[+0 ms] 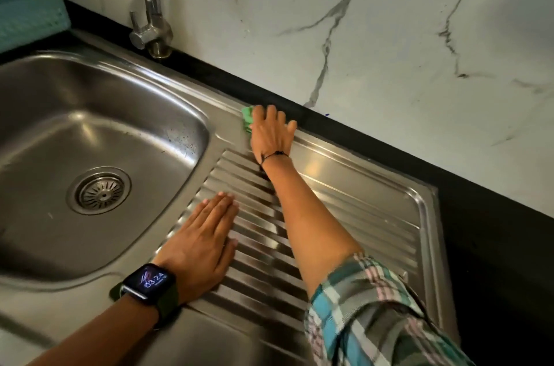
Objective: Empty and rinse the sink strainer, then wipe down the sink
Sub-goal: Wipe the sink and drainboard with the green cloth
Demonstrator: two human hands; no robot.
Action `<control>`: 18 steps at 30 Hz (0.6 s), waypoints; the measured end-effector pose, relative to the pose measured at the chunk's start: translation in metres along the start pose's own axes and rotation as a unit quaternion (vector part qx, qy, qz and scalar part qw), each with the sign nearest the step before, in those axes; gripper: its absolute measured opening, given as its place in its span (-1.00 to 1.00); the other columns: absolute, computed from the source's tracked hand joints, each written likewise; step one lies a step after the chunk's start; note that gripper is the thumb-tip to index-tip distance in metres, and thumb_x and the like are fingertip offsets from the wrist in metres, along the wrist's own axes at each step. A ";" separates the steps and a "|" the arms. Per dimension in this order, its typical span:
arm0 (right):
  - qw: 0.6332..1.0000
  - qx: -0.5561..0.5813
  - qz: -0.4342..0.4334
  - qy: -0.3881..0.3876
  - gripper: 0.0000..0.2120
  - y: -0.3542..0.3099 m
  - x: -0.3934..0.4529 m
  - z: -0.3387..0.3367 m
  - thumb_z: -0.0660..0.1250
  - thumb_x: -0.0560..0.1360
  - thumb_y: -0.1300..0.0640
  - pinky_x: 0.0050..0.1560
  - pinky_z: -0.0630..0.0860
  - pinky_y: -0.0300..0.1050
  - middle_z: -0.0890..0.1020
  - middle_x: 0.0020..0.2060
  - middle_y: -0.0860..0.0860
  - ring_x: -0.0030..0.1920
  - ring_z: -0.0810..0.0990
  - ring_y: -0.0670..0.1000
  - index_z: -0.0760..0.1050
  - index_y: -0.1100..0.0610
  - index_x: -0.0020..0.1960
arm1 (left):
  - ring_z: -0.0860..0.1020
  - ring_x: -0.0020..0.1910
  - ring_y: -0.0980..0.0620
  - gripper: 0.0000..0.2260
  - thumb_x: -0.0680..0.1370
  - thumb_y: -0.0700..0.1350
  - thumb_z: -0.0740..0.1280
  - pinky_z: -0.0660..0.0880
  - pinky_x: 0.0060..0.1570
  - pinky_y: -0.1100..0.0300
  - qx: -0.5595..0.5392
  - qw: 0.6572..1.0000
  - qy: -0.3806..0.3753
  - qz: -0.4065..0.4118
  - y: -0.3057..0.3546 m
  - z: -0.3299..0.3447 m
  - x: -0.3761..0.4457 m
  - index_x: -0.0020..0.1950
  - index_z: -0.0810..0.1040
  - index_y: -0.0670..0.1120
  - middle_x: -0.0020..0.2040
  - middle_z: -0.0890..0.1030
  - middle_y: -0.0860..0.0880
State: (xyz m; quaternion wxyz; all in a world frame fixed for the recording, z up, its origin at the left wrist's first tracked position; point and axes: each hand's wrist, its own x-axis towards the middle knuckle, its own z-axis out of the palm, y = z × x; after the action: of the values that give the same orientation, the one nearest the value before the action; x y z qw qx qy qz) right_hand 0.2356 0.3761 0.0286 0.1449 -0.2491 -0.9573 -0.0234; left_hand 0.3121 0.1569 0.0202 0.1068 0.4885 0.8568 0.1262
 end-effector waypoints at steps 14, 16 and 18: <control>0.889 -0.042 0.456 -0.006 -0.62 0.210 -0.120 -0.048 0.23 0.50 0.17 0.17 0.31 0.24 0.33 0.24 0.32 0.21 0.32 0.34 0.23 0.23 0.27 | 0.15 0.48 -0.11 -0.43 0.52 0.08 -0.11 -0.09 0.43 0.11 -0.029 0.997 0.060 0.045 0.007 -0.007 0.072 0.44 0.19 -0.20 0.46 0.26 -0.19; 0.893 -0.009 0.450 0.018 -0.65 0.189 -0.106 -0.042 0.20 0.52 0.15 0.17 0.33 0.19 0.34 0.24 0.33 0.22 0.33 0.33 0.26 0.26 0.25 | 0.09 0.49 -0.10 -0.48 0.56 0.04 -0.06 -0.12 0.45 0.10 -0.032 0.997 0.052 0.045 0.002 -0.006 0.098 0.46 0.13 -0.18 0.49 0.18 -0.17; 0.917 0.002 0.399 0.030 -0.66 0.165 -0.095 -0.036 0.21 0.52 0.10 0.14 0.35 0.14 0.37 0.20 0.31 0.18 0.37 0.29 0.31 0.27 0.22 | 0.06 0.50 -0.10 -0.52 0.59 0.00 0.01 -0.12 0.46 0.09 -0.039 0.997 0.054 0.032 -0.005 -0.009 0.122 0.46 0.11 -0.17 0.50 0.15 -0.17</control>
State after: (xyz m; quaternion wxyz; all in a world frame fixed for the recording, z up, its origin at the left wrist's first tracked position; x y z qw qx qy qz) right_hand 0.4038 0.4716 0.0311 0.1711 -0.6091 -0.7738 0.0303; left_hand 0.2439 0.2589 0.0195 0.0753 0.5035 0.8397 0.1889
